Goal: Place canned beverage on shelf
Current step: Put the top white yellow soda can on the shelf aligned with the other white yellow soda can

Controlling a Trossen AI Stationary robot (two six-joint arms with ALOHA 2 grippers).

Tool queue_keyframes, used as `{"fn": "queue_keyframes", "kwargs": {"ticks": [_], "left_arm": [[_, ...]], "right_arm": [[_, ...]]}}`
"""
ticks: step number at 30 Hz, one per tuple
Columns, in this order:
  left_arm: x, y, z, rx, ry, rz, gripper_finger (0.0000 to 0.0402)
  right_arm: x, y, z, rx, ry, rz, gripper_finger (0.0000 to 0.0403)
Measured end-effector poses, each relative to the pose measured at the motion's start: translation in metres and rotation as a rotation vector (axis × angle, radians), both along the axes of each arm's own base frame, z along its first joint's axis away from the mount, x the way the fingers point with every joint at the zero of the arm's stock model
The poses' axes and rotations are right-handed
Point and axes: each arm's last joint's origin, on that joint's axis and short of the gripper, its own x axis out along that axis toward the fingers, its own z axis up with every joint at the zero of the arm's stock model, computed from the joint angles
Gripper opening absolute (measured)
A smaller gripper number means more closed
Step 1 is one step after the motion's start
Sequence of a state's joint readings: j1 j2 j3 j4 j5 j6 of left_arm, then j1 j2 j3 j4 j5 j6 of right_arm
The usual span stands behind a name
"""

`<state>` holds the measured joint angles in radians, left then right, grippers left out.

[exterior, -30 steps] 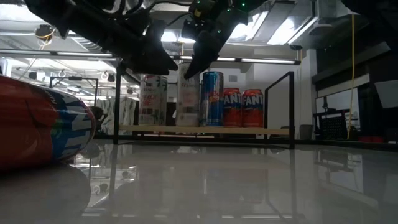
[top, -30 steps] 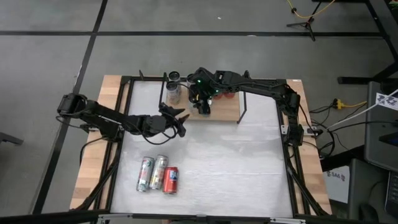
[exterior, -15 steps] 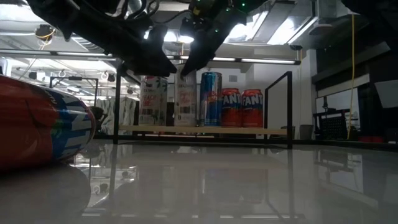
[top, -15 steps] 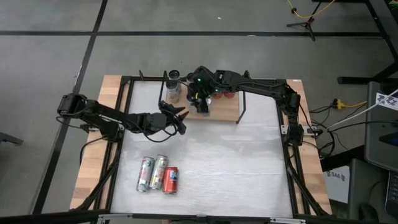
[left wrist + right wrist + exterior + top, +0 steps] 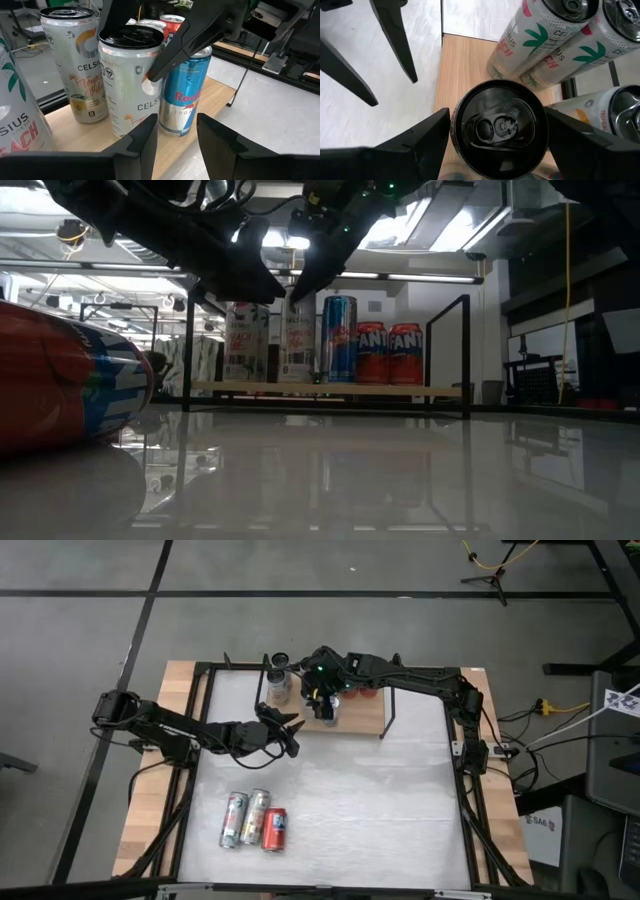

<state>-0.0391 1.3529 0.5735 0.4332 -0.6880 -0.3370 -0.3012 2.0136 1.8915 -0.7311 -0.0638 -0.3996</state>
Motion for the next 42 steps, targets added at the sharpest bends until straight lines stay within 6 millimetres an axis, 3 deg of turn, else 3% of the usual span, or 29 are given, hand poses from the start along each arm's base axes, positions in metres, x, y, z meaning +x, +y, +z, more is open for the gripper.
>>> {"fn": "queue_keyframes", "kwargs": {"ticks": [32, 42], "left_arm": [[0.0, 0.0, 0.0, -0.002, -0.002, -0.002, 0.013], [0.0, 0.0, 0.0, -0.002, -0.002, -0.002, 0.013]], "right_arm": [[0.005, -0.004, 0.007, -0.08, -0.061, -0.052, 0.0301], [0.0, 0.002, 0.052, -0.085, -0.1, -0.04, 0.0301]]}}
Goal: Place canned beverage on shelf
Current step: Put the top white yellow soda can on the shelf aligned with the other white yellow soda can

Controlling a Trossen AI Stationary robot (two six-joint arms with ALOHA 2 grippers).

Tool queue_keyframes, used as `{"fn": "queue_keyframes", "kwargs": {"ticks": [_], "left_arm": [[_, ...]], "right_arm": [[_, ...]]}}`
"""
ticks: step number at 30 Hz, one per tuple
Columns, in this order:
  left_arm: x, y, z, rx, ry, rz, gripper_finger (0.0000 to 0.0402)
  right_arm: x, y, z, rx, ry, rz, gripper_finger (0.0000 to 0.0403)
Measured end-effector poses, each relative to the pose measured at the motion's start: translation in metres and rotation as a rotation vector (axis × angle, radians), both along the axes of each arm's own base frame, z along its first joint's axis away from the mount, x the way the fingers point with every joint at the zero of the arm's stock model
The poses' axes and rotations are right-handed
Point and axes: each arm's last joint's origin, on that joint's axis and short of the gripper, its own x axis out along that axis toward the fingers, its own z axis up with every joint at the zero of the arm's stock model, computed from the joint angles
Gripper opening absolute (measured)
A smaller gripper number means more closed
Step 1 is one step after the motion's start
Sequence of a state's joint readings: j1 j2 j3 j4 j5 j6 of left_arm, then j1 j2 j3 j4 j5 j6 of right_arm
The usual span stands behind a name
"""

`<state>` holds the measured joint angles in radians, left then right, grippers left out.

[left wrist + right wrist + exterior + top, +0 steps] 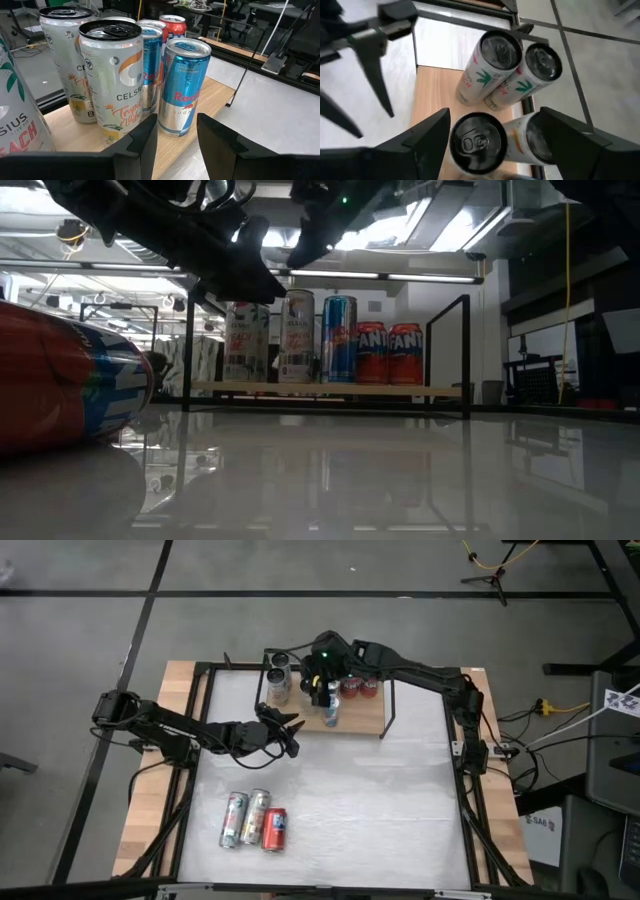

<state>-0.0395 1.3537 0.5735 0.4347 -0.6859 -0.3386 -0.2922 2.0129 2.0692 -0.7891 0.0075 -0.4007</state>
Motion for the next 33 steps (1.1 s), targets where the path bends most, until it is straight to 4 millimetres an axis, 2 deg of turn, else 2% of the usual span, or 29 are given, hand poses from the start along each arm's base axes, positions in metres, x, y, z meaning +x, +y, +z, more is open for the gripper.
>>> {"fn": "queue_keyframes", "kwargs": {"ticks": [5, 11, 15, 20, 27, 33], "left_arm": [[0.0, 0.0, 0.0, 0.0, 0.0, 0.0, 0.013], [0.0, -0.002, 0.0, 0.002, 0.004, -0.009, 0.013], [-0.001, -0.01, 0.001, 0.006, 0.006, -0.043, 0.013], [-0.006, -0.024, 0.006, 0.008, 0.004, -0.095, 0.013], [-0.019, -0.042, 0.016, 0.012, 0.023, -0.177, 0.013], [-0.024, -0.049, 0.022, 0.017, 0.01, -0.208, 0.013]], "right_arm": [[0.002, 0.02, 0.01, 0.026, -0.003, 0.069, 0.0301], [0.002, 0.056, 0.004, 0.115, 0.075, 0.208, 0.0301], [0.004, 0.071, 0.003, 0.116, 0.091, 0.24, 0.0298], [0.007, 0.068, -0.003, 0.126, 0.099, 0.218, 0.0268], [0.016, 0.054, -0.021, 0.133, 0.137, 0.158, 0.0201], [0.023, 0.047, -0.039, 0.15, 0.182, 0.125, 0.0164]]}}
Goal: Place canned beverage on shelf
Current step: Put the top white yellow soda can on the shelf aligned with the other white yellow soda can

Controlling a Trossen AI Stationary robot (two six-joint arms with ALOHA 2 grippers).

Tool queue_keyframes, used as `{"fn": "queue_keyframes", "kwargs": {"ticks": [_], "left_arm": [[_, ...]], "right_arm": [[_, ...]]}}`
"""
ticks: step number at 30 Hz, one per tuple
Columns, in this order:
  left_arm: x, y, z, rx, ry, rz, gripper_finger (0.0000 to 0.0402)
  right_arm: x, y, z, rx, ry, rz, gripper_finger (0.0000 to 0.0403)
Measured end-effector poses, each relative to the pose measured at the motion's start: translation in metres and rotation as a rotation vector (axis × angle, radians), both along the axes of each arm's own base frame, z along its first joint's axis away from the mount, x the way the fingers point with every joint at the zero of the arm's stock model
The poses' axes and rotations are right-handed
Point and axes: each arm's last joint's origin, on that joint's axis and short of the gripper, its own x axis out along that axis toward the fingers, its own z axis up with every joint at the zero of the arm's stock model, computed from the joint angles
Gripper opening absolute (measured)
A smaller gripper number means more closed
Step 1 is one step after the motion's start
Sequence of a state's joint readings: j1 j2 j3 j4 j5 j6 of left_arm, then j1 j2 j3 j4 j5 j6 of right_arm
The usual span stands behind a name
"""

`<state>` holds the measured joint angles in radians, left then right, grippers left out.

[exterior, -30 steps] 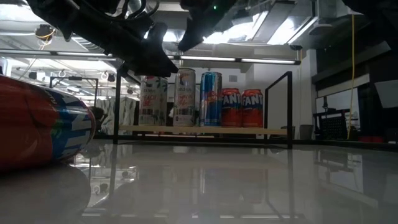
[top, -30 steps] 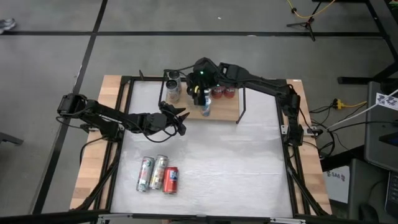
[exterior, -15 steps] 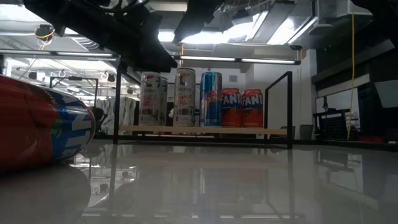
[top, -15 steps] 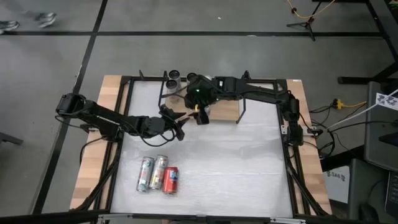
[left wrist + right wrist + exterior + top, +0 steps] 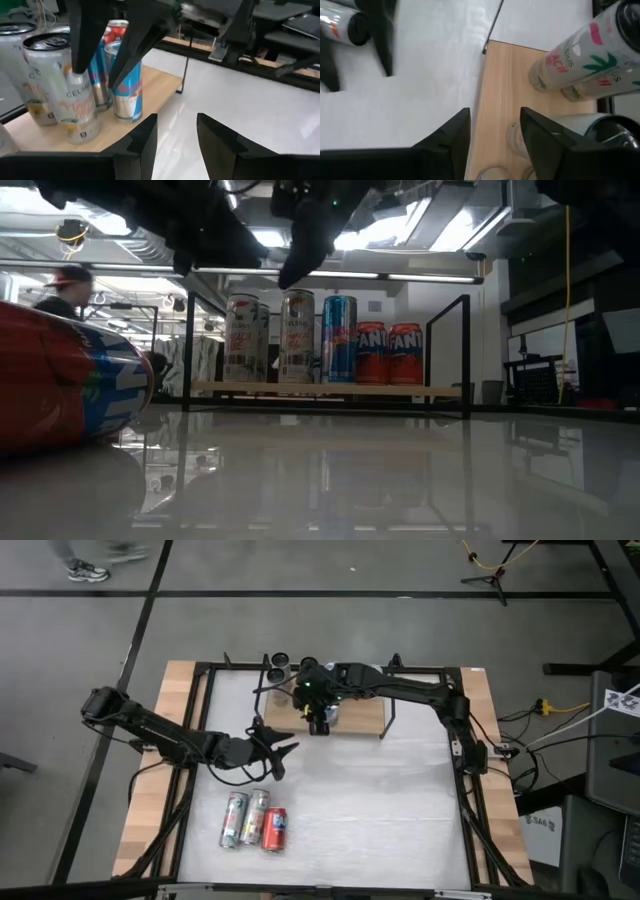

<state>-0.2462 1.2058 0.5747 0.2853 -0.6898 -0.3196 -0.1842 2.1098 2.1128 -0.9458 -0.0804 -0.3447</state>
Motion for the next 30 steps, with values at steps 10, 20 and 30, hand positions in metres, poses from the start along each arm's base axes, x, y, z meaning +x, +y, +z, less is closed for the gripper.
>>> {"fn": "queue_keyframes", "kwargs": {"ticks": [10, 20, 30], "left_arm": [[0.0, -0.001, -0.002, 0.003, 0.017, -0.008, 0.013], [0.0, -0.001, -0.002, 0.003, 0.017, -0.008, 0.013], [0.0, -0.001, -0.002, 0.002, 0.017, -0.008, 0.0129]], "right_arm": [[0.003, -0.005, -0.009, -0.06, 0.035, -0.048, 0.0147], [-0.001, -0.037, -0.015, -0.05, 0.045, -0.114, 0.0147], [-0.003, -0.047, -0.015, -0.044, 0.038, -0.133, 0.0147]]}}
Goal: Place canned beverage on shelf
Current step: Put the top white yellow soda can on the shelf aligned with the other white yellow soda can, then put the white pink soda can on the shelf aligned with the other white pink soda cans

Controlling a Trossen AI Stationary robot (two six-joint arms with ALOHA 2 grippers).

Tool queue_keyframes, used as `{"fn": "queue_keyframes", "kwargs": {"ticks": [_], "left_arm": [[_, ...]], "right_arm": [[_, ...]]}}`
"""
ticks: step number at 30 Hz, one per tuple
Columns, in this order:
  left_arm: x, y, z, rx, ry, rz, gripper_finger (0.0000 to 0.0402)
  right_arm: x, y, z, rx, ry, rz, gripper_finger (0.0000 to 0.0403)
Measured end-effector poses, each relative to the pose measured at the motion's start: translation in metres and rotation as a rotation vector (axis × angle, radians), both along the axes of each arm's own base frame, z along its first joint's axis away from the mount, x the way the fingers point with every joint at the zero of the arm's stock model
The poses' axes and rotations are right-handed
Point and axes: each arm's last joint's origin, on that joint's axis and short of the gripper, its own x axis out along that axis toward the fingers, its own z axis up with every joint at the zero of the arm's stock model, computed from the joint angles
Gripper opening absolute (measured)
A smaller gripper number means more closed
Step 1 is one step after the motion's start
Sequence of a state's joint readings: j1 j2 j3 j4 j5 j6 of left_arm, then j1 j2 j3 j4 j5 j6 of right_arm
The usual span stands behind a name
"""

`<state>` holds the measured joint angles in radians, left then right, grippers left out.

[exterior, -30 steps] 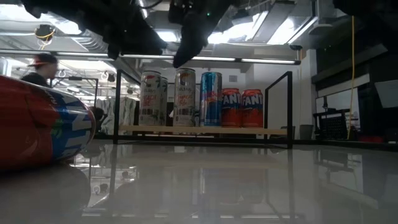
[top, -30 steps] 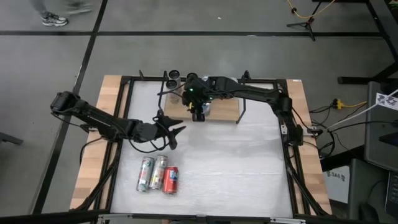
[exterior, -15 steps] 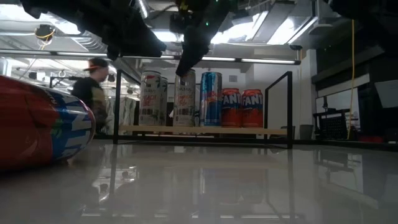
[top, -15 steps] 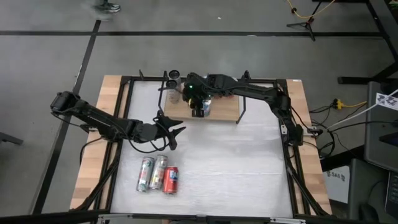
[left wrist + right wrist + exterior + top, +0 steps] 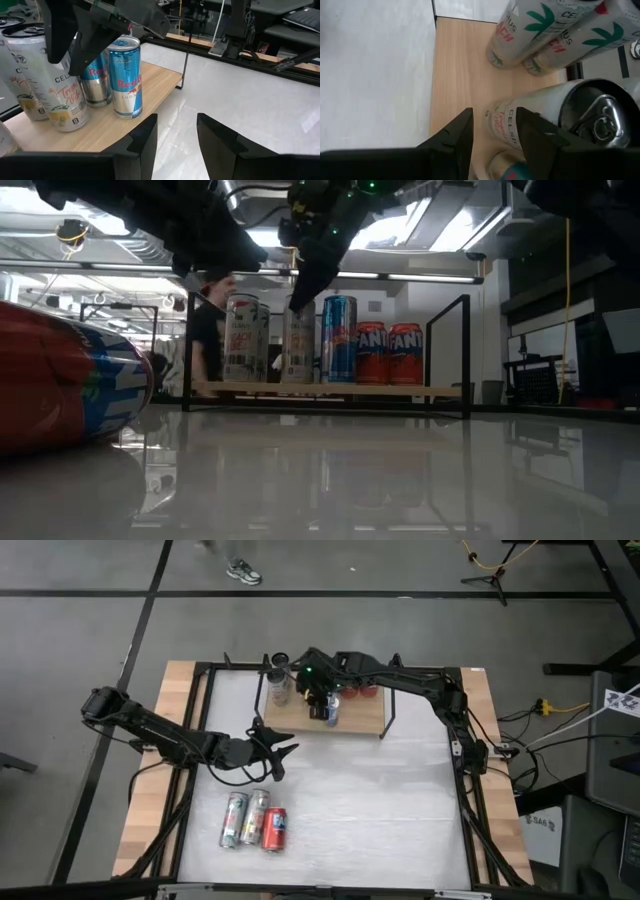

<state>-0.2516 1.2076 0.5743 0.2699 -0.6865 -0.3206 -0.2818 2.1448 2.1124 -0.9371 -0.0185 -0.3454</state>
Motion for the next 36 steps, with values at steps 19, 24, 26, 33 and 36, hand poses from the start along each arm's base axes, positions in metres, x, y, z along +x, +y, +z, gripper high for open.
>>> {"fn": "queue_keyframes", "kwargs": {"ticks": [19, 24, 26, 33, 36], "left_arm": [[0.0, 0.0, 0.003, 0.02, -0.007, -0.022, 0.013], [-0.001, -0.004, 0.02, 0.064, -0.096, -0.185, 0.013], [-0.002, -0.004, 0.026, 0.065, -0.129, -0.236, 0.013], [-0.003, -0.003, 0.028, -0.032, -0.157, -0.353, 0.013], [-0.003, -0.003, 0.028, -0.037, -0.157, -0.375, 0.013]], "right_arm": [[-0.003, 0.045, 0.023, 0.025, -0.038, 0.116, 0.0147], [-0.023, 0.063, 0.061, 0.002, -0.117, 0.148, 0.0147], [-0.031, 0.069, 0.073, 0.0, -0.13, 0.158, 0.0147], [-0.065, 0.095, 0.096, 0.05, -0.059, 0.169, 0.0147], [-0.078, 0.107, 0.097, 0.091, 0.021, 0.178, 0.0147]]}}
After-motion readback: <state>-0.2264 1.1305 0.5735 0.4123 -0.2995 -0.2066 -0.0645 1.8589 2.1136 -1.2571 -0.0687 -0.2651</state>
